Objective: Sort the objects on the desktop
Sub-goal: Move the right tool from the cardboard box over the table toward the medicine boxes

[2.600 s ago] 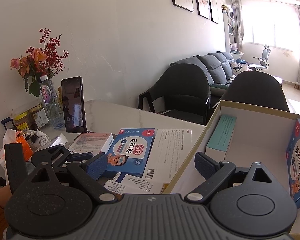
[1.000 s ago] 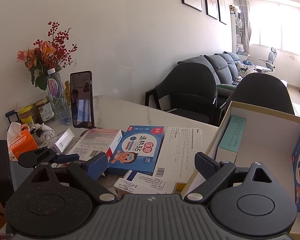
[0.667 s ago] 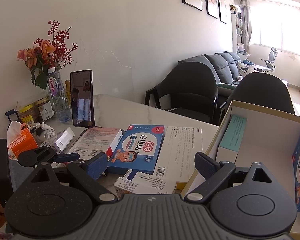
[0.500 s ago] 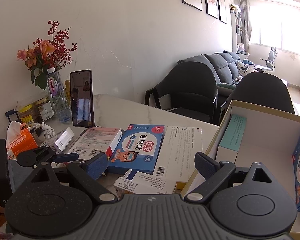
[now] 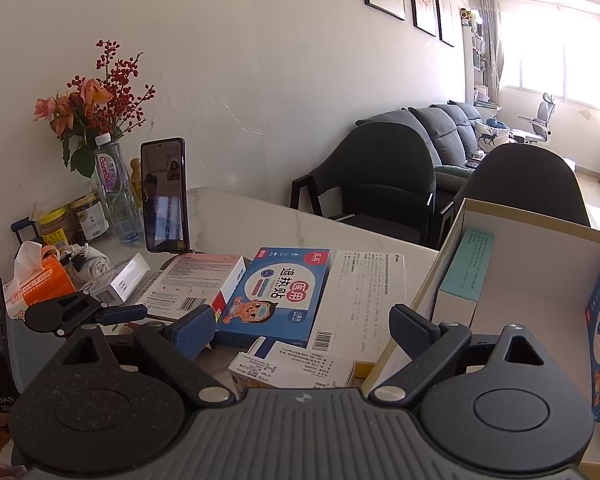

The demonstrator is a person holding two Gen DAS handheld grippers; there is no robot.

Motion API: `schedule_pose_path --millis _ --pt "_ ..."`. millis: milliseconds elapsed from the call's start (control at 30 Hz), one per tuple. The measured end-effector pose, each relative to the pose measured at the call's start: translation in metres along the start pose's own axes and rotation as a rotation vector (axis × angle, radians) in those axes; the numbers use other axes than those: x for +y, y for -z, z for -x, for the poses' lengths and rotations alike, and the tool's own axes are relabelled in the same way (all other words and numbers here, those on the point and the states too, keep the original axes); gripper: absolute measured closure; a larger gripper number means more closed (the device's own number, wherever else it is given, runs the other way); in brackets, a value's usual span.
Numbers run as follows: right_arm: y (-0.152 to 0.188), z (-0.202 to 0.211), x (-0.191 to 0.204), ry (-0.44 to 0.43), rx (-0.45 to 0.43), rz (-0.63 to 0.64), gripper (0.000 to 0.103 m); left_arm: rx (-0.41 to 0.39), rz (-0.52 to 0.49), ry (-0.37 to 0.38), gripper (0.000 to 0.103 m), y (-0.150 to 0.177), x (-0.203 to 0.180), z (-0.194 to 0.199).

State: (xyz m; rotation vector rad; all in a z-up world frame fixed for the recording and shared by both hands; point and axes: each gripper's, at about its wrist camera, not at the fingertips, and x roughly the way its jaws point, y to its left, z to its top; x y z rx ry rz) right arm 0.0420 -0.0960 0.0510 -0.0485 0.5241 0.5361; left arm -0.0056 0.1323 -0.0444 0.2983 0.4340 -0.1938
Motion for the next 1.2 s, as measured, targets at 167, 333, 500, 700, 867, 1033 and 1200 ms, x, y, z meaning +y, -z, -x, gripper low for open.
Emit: schedule_pose_path --millis 167,333,500,700,867,1033,1200 --pt "0.001 -0.001 0.002 -0.001 0.003 -0.002 0.008 0.010 0.020 -0.012 0.030 0.005 0.005 0.007" --pt "0.003 -0.001 -0.003 0.002 0.008 -0.007 0.008 0.017 0.043 -0.031 0.030 0.009 0.013 0.016" --pt "0.000 0.001 -0.001 0.007 0.001 0.001 0.008 0.017 0.069 -0.054 0.029 0.010 0.022 0.019" --pt "0.000 0.003 0.003 0.004 -0.003 0.000 0.008 0.008 0.083 -0.057 0.029 0.009 0.024 0.022" --pt "0.001 0.004 0.006 0.003 -0.002 0.001 0.008 0.002 0.088 -0.054 0.029 0.011 0.021 0.024" --pt "0.002 0.003 0.011 0.002 0.004 0.011 0.008 0.004 0.096 -0.049 0.029 0.014 0.021 0.024" --pt "0.003 0.001 0.009 0.002 0.013 0.011 0.008 0.002 0.103 -0.043 0.029 0.015 0.021 0.024"
